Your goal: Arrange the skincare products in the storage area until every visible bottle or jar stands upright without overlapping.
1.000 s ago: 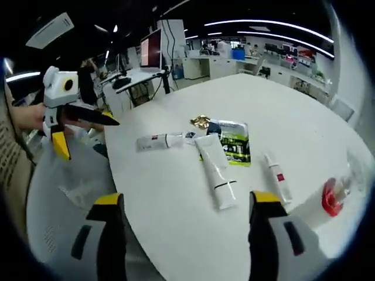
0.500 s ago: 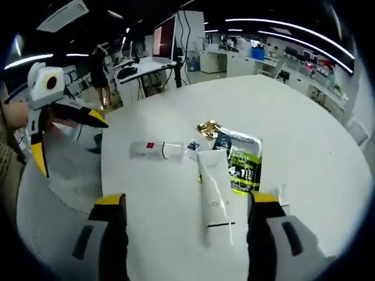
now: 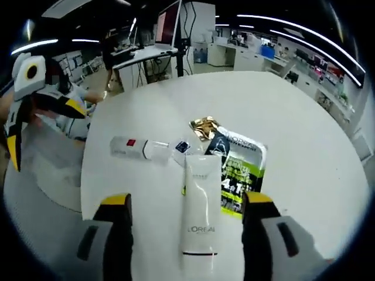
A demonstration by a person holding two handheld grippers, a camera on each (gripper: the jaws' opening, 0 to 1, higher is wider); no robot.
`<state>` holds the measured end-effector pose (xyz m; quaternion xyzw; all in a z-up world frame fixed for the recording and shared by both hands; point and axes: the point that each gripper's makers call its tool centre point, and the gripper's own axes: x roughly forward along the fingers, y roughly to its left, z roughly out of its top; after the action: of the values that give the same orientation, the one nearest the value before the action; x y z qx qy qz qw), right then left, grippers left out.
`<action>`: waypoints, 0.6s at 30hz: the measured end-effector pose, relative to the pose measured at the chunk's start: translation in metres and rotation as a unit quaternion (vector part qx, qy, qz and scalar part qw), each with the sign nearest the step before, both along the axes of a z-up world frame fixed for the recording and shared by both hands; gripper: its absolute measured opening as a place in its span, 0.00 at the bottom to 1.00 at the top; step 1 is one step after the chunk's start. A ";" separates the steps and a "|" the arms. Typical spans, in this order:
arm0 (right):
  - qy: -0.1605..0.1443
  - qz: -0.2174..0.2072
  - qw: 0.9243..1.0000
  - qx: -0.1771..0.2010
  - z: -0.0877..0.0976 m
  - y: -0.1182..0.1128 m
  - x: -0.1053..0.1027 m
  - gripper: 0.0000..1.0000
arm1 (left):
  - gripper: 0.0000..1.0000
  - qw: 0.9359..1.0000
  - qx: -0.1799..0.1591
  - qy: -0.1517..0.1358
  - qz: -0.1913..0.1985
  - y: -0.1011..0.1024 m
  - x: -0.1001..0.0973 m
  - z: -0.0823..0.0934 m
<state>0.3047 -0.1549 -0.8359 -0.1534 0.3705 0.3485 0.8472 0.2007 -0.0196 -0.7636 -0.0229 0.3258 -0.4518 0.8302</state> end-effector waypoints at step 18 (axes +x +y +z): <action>0.001 0.026 0.998 -0.061 -0.032 -0.001 0.017 0.56 | 0.87 1.000 0.000 -0.004 0.013 0.005 0.003 0.000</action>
<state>0.3220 -0.1562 -0.8677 -0.2139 0.3876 0.3474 0.8266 0.2039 -0.0148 -0.7633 -0.0252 0.3224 -0.4410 0.8372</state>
